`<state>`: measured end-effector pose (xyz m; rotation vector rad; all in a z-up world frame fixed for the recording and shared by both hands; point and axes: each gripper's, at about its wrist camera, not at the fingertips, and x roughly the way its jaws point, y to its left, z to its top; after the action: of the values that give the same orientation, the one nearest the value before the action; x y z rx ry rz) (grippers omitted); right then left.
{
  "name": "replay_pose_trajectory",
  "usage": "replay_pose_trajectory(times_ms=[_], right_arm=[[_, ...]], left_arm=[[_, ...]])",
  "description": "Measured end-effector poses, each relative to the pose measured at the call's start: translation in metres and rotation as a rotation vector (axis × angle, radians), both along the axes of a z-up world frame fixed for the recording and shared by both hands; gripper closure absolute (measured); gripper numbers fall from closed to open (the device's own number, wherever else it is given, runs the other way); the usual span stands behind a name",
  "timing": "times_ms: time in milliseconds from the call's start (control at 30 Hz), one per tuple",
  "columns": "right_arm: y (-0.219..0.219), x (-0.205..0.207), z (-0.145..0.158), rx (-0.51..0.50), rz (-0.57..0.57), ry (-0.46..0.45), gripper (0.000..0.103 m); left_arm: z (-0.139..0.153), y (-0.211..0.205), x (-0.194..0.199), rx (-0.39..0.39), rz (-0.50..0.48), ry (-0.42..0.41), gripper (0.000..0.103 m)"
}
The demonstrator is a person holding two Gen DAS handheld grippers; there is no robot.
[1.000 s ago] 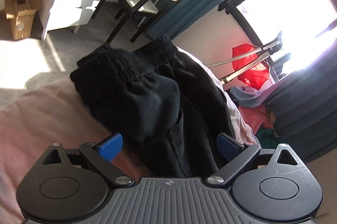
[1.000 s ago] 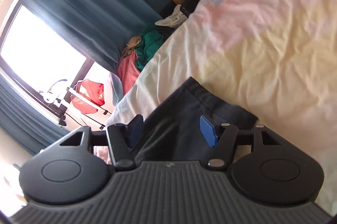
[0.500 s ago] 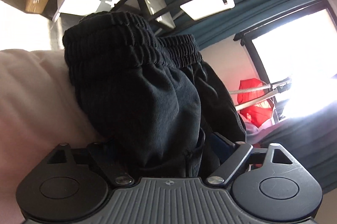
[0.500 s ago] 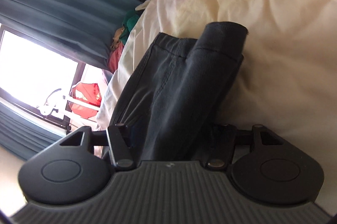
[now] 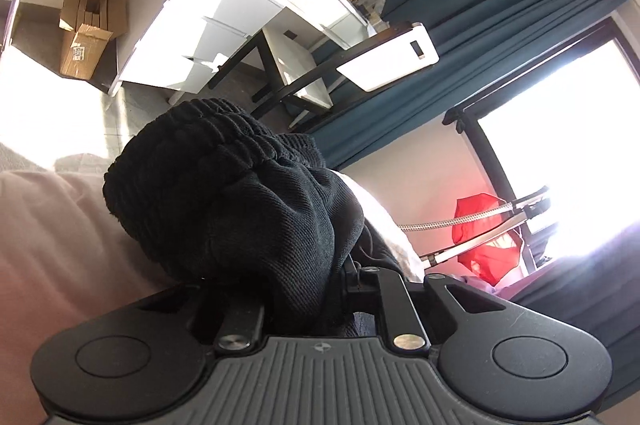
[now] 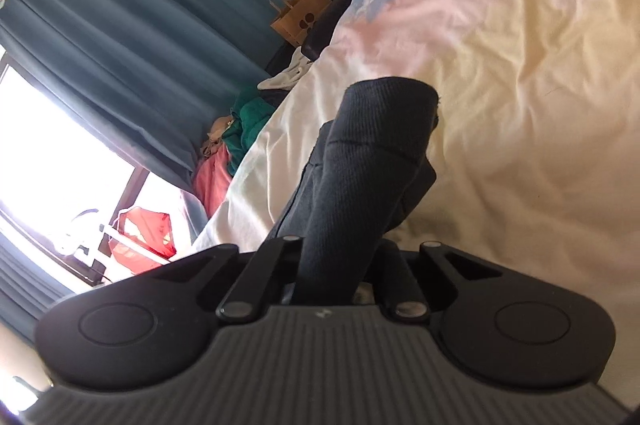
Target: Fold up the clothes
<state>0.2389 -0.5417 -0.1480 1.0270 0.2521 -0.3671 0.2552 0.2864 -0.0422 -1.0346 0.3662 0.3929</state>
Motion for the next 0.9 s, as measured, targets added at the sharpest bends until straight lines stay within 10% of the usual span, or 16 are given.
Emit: replay_pose_trajectory(times_ms=[433,767,900], right_arm=[[-0.01,-0.136,-0.003,0.186,0.012,0.042,0.093],[-0.035,-0.167,-0.067,0.373,0.097,0.095,0.093],[-0.033,-0.168,-0.07,0.369,0.104,0.088,0.093]], left_arm=[[0.088,0.03,-0.146,0.058,-0.125,0.119,0.088],[-0.025,0.073,-0.241,-0.168,-0.119,0.226,0.085],[-0.035,0.069,-0.25,-0.113,-0.135,0.217,0.082]])
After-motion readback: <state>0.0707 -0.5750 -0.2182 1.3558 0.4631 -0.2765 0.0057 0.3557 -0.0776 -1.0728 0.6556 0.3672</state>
